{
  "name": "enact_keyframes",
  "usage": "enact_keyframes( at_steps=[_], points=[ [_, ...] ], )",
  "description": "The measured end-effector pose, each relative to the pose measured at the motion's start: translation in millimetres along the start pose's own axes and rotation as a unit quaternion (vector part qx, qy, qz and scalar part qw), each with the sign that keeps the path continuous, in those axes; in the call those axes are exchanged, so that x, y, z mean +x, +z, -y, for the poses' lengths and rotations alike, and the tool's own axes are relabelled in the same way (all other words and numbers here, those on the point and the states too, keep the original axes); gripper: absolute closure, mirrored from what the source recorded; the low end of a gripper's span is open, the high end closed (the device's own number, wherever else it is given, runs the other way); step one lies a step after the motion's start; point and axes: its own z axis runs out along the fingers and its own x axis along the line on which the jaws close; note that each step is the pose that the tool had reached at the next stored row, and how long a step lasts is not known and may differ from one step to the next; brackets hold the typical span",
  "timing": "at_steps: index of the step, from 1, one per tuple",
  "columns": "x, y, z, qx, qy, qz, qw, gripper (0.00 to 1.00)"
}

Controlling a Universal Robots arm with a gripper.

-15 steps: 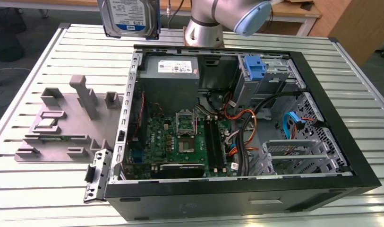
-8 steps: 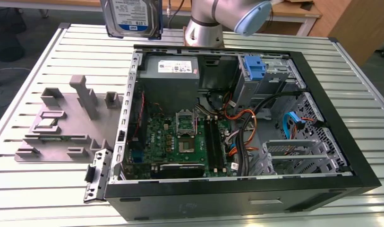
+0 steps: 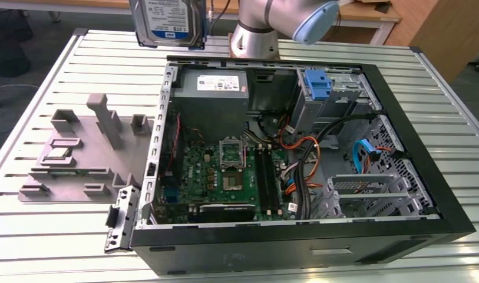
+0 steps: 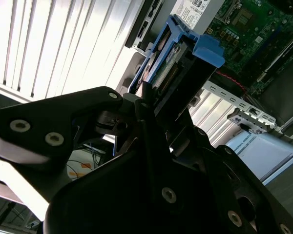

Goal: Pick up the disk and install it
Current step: 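Pick up the disk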

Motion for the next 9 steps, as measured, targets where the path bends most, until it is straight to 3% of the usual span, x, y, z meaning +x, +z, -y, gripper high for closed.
enact_keyframes(
  at_steps=[9],
  points=[
    [-0.2,-0.4,5.9,0.0,0.0,0.0,1.0,0.65]
  ],
)
